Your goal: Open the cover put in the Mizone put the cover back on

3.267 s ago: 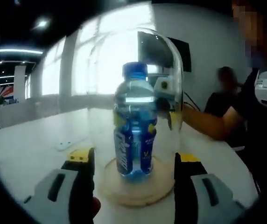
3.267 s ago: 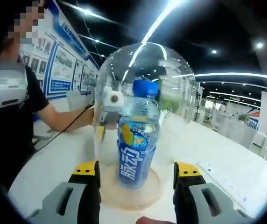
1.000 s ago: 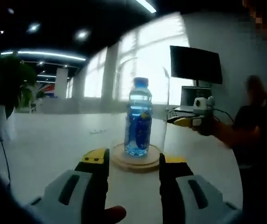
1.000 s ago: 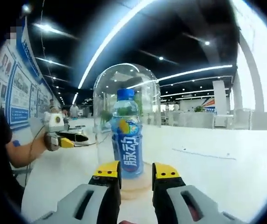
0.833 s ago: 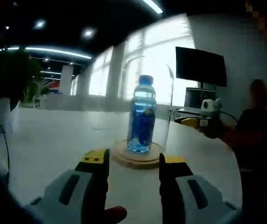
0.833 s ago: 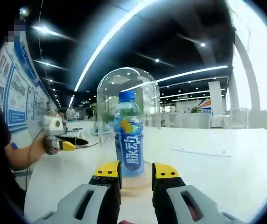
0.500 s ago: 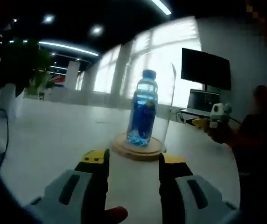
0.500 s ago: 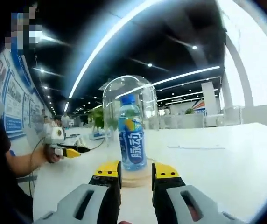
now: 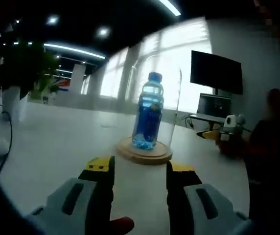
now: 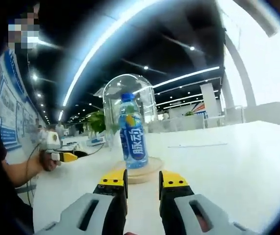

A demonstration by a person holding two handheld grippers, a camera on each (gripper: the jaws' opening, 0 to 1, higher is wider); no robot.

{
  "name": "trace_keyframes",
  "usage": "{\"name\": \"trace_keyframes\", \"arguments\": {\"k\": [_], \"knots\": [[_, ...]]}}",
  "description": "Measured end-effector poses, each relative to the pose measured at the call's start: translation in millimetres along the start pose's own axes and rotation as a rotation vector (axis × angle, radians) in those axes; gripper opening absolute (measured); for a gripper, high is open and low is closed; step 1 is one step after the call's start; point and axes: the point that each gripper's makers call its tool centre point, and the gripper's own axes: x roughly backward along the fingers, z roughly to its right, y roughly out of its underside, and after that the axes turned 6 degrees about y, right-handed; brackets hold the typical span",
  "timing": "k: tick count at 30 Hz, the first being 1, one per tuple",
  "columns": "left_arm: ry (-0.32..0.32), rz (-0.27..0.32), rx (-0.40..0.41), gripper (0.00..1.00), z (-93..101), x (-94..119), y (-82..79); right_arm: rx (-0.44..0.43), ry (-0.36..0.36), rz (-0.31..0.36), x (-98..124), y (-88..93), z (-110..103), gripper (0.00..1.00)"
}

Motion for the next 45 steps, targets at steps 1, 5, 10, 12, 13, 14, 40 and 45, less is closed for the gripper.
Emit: {"name": "trace_keyframes", "arguments": {"k": [1, 5, 10, 12, 13, 14, 40, 45], "knots": [[-0.001, 0.002, -0.002, 0.32, 1.0, 0, -0.4, 0.014, -0.007, -0.008, -1, 1.1, -4, 0.18], [-0.006, -0.008, -0.023, 0.32, 6.0, 0, 1.3, 0.065, -0.020, -0.026, -1, 4.8, -14, 0.18], [-0.002, -0.028, -0.045, 0.32, 12.8, 2, 7.5, 0.098, -0.024, -0.054, 1, 17.4, -18, 0.18], [-0.011, -0.032, -0.044, 0.32, 12.0, 3, 10.1, 0.099, -0.010, -0.059, 1, 18.1, -15, 0.18], [-0.015, -0.035, -0.042, 0.32, 11.7, 3, 11.2, 0.091, -0.007, -0.055, 1, 17.6, -14, 0.18], [-0.018, -0.040, -0.043, 0.32, 11.9, 4, 12.8, 0.088, -0.006, -0.054, 2, 17.4, -14, 0.18], [-0.023, -0.055, -0.137, 0.31, 15.4, 6, 16.7, 0.179, 0.035, -0.082, 3, 26.1, -11, 0.18], [-0.025, -0.050, -0.131, 0.29, 14.8, 6, 16.1, 0.190, 0.029, -0.089, 3, 27.0, -13, 0.18]]}}
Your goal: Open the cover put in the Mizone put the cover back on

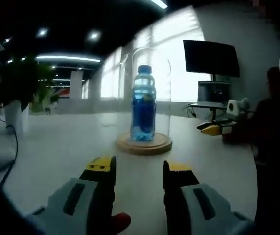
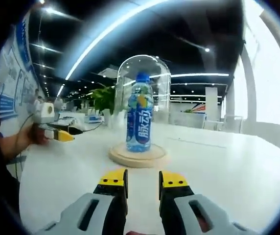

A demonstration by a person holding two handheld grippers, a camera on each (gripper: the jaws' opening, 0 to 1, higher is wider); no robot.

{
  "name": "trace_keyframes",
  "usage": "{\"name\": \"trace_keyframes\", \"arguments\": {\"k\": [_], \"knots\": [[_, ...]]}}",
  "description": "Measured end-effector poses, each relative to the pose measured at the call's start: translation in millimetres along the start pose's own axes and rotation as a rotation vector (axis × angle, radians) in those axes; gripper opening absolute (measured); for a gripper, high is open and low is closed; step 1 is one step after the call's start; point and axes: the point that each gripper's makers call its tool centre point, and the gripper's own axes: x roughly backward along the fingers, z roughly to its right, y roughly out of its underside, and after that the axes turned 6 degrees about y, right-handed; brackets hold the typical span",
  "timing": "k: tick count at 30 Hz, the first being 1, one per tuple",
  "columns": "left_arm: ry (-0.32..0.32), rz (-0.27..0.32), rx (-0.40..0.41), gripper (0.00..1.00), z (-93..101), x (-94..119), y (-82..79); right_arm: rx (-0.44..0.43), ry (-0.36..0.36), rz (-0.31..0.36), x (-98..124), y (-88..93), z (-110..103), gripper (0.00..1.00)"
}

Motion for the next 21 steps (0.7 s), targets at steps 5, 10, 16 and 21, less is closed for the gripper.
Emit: {"name": "trace_keyframes", "arguments": {"k": [5, 10, 16, 21], "knots": [[0.008, -0.006, -0.016, 0.27, 2.8, -1.3, 1.0, 0.032, -0.016, -0.006, -1.0, 1.7, -4.2, 0.18], [0.000, -0.022, -0.031, 0.27, 1.4, -2.1, 3.6, 0.087, -0.016, -0.009, -1.8, 3.5, -7.0, 0.18], [0.003, -0.029, -0.042, 0.27, 2.8, -2.8, 4.7, 0.081, -0.020, -0.010, -1.5, 3.2, -7.0, 0.18], [0.002, -0.032, -0.044, 0.27, 2.6, -2.9, 5.2, 0.069, -0.019, -0.010, -1.3, 3.0, -6.1, 0.18]]}}
